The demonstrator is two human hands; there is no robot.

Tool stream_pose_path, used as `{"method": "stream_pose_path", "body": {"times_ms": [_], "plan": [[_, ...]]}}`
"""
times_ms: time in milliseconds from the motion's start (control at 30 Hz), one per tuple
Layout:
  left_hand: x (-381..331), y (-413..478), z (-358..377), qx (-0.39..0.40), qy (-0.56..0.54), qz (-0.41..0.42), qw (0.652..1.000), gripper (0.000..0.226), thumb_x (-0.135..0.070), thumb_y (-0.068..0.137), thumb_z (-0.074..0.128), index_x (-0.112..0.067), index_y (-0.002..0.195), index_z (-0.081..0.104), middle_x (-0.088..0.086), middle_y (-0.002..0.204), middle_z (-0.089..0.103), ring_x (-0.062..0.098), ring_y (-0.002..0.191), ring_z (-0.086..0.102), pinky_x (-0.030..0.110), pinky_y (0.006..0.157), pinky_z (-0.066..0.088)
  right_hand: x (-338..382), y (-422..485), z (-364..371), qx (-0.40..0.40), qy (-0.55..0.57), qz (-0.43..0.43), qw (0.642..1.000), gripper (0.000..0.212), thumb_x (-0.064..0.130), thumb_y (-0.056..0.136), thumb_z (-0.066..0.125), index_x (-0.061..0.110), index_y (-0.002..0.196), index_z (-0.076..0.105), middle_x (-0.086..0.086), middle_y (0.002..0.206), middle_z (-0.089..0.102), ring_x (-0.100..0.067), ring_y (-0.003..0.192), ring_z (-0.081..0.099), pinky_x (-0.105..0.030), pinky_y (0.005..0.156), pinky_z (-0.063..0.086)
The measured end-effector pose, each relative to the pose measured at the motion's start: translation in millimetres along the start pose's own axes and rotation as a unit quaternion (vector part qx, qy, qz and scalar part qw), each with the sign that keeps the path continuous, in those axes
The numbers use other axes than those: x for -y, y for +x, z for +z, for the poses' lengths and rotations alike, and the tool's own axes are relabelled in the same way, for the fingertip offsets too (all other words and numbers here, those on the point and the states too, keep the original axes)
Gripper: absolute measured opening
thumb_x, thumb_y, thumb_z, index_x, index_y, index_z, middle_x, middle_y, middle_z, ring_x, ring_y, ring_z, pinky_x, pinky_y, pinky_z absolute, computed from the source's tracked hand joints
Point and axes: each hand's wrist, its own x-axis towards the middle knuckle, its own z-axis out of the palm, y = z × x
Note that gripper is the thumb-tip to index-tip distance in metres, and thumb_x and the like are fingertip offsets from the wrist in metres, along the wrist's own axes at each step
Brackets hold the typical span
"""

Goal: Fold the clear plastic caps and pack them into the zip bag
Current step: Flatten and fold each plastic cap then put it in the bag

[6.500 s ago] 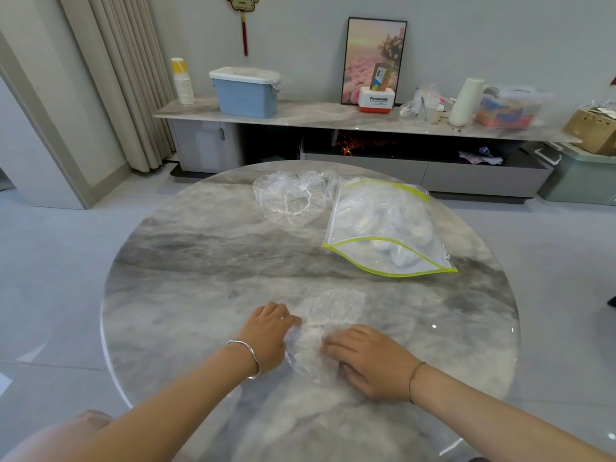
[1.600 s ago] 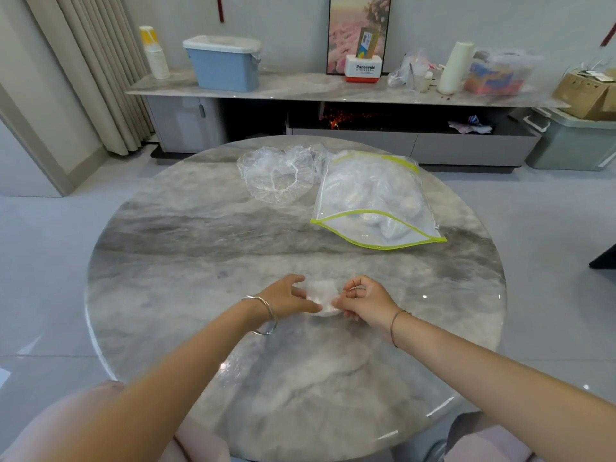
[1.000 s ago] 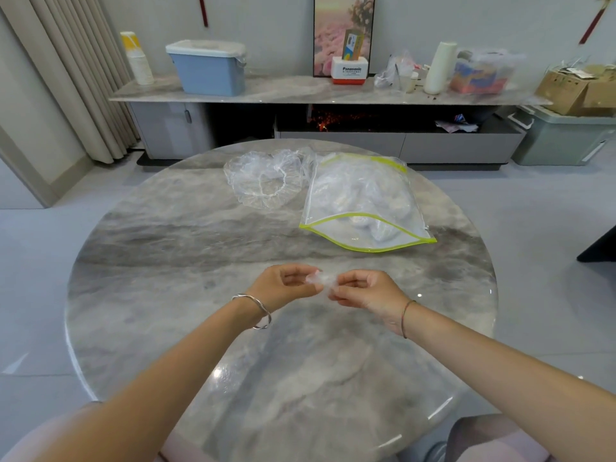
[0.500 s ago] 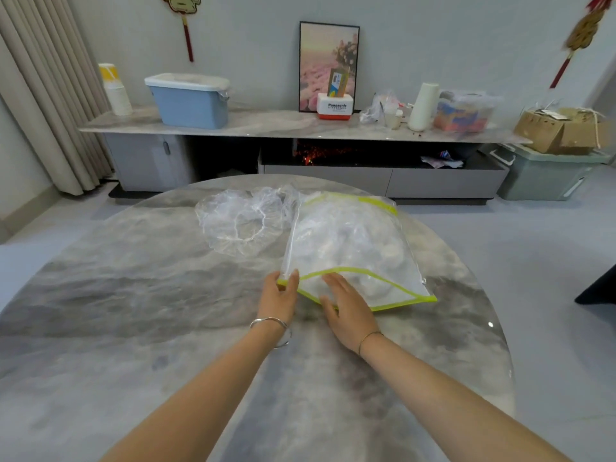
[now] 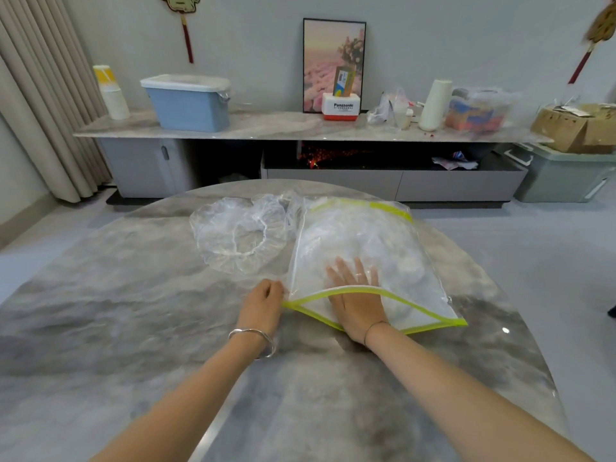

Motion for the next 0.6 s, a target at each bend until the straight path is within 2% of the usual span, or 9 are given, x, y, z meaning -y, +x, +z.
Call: {"method": "stream_pose_path", "body": {"times_ms": [67, 133, 233, 300, 400, 467, 533, 567, 600], "plan": [[-1, 8, -7, -0.067, 0.041, 0.07, 0.994, 0.012, -0.022, 0.095, 0.046, -0.015, 0.091, 0.055, 0.003, 0.09, 0.056, 0.025, 0.086, 0.053, 0.034, 0.076, 0.042, -4, -18, 2, -0.041, 0.038, -0.046, 0.997, 0.09, 0.066, 0.079, -0.022, 0.03, 0.15, 0.018, 0.01, 0.156, -0.005, -0.018, 0.144, -0.011, -0.033, 0.109, -0.022], [6, 26, -16, -0.102, 0.2, 0.147, 0.963, 0.034, -0.024, 0.096, 0.046, -0.009, 0.127, 0.047, 0.011, 0.127, 0.048, 0.029, 0.119, 0.044, 0.034, 0.099, 0.033, -8, -40, 8, -0.083, 0.044, -0.08, 0.992, 0.074, 0.059, 0.092, -0.008, 0.026, 0.148, 0.028, 0.006, 0.155, 0.009, -0.018, 0.144, 0.001, -0.03, 0.112, -0.013], [22, 52, -28, -0.008, 0.406, 0.123, 0.905, 0.06, -0.04, 0.1, 0.03, -0.016, 0.151, 0.009, 0.004, 0.158, 0.006, 0.024, 0.145, 0.005, 0.035, 0.116, 0.004, -9, -65, 20, -0.049, 0.047, -0.082, 0.994, 0.058, 0.057, 0.098, 0.006, 0.032, 0.149, 0.02, 0.008, 0.155, 0.015, -0.015, 0.144, 0.007, -0.034, 0.114, -0.008], [30, 60, -32, 0.046, 0.461, 0.099, 0.881, 0.06, -0.046, 0.1, 0.023, -0.02, 0.151, 0.006, -0.001, 0.159, 0.004, 0.022, 0.146, 0.0, 0.035, 0.117, 0.0, -9, -72, 22, -0.055, 0.025, -0.08, 0.995, 0.053, 0.053, 0.1, 0.011, 0.031, 0.149, 0.02, 0.006, 0.153, 0.022, -0.016, 0.142, 0.013, -0.039, 0.112, 0.001], [34, 56, -40, 0.023, 0.505, 0.129, 0.853, 0.054, -0.048, 0.098, 0.028, -0.017, 0.143, 0.031, 0.003, 0.148, 0.031, 0.024, 0.138, 0.024, 0.032, 0.113, 0.013, -4, -76, 17, -0.063, 0.004, -0.082, 0.995, 0.052, 0.049, 0.102, 0.012, 0.028, 0.147, 0.028, 0.005, 0.152, 0.028, -0.016, 0.141, 0.017, -0.041, 0.109, 0.008], [34, 42, -49, 0.014, 0.538, 0.174, 0.825, 0.054, -0.052, 0.092, 0.03, -0.012, 0.122, 0.051, 0.008, 0.122, 0.051, 0.03, 0.119, 0.045, 0.035, 0.104, 0.028, 0, -83, 13, -0.05, 0.001, -0.085, 0.995, 0.052, 0.048, 0.102, 0.012, 0.025, 0.144, 0.033, 0.005, 0.152, 0.031, -0.016, 0.14, 0.018, -0.04, 0.108, 0.01], [35, 25, -55, 0.0, 0.549, 0.248, 0.799, 0.058, -0.056, 0.08, 0.031, -0.009, 0.091, 0.062, 0.011, 0.093, 0.056, 0.035, 0.093, 0.057, 0.037, 0.09, 0.037, 3, -91, 8, -0.027, 0.004, -0.096, 0.995, 0.052, 0.048, 0.102, 0.012, 0.025, 0.143, 0.034, 0.006, 0.152, 0.031, -0.015, 0.14, 0.019, -0.038, 0.108, 0.011], [37, 16, -59, -0.022, 0.549, 0.279, 0.788, 0.054, -0.056, 0.079, 0.035, -0.01, 0.084, 0.063, 0.011, 0.091, 0.056, 0.036, 0.092, 0.058, 0.037, 0.091, 0.035, 6, -96, 4, -0.015, 0.015, -0.11, 0.994, 0.053, 0.049, 0.101, 0.012, 0.026, 0.143, 0.033, 0.007, 0.152, 0.029, -0.013, 0.141, 0.016, -0.036, 0.11, 0.009], [34, 4, -65, -0.007, 0.552, 0.268, 0.79, 0.05, -0.056, 0.082, 0.041, -0.011, 0.086, 0.063, 0.012, 0.102, 0.056, 0.039, 0.106, 0.054, 0.037, 0.1, 0.03, 10, -103, -2, -0.011, 0.037, -0.128, 0.991, 0.054, 0.051, 0.1, 0.011, 0.027, 0.145, 0.03, 0.009, 0.154, 0.025, -0.011, 0.142, 0.012, -0.034, 0.112, 0.004]]}}
